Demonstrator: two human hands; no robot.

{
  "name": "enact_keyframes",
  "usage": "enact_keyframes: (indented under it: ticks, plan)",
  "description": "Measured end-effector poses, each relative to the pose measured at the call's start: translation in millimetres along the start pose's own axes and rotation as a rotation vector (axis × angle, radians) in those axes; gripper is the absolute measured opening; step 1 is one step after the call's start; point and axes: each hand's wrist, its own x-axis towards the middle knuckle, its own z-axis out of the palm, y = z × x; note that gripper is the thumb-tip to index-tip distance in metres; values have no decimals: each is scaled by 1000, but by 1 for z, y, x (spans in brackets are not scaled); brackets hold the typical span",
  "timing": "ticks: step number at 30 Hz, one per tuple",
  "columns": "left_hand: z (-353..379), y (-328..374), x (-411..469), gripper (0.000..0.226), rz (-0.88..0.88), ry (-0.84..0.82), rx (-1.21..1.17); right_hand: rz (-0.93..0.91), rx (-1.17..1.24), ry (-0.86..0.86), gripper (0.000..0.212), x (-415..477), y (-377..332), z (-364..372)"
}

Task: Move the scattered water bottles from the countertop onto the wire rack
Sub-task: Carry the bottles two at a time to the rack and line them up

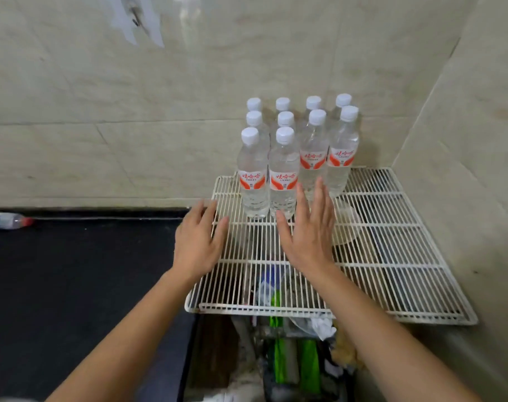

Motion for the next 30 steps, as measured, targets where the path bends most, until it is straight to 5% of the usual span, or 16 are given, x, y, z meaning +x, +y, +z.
enact_keyframes:
  ticks: [7, 14, 23, 30]
  plan:
    - [-53, -55, -50, 69, -180, 171, 297, -414, 98, 40, 67, -6, -62, 24]
    - [-133, -166, -137, 73, -358, 221, 399, -490, 188, -177, 65, -58, -200, 84]
    - [-282, -367, -296, 74, -609, 276, 506, -648, 239, -453, 66, -186, -468, 191]
    - [-363, -468, -353, 77, -723, 316, 521, -775, 269, -526, 66, -238, -606, 233]
